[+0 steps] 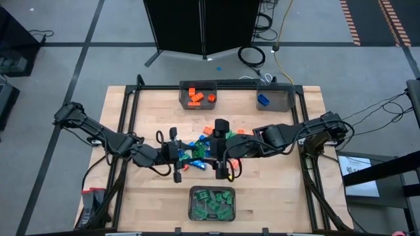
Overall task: Sort blocks
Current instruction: Put the green game piece into the bottom black bin
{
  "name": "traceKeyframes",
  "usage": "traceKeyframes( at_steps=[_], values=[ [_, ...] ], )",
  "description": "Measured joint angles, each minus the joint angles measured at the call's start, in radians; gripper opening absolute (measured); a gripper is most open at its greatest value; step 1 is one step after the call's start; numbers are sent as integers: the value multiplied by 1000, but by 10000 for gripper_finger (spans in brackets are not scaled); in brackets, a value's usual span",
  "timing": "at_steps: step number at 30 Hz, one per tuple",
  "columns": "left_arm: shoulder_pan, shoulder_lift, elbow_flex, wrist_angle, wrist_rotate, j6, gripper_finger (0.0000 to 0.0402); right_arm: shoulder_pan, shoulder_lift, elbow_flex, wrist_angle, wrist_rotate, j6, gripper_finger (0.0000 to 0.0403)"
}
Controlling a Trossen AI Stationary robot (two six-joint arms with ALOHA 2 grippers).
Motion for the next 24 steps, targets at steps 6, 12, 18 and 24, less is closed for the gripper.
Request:
traceKeyframes(
  at_steps=[6, 12, 18, 24],
  values=[
    [0, 0, 0, 0, 0, 5, 124, -5, 16, -2, 20, -3, -1, 276],
    [0, 0, 0, 0, 0, 24, 124, -4, 20, -2, 14, -5, -8, 272],
    [0, 0, 0, 0, 0, 24, 124, -4, 20, -2, 4, -5, -8, 236],
    [0, 0, 0, -4, 0, 26, 124, -4, 20, -2, -42, -5, 0, 199]
  ],
)
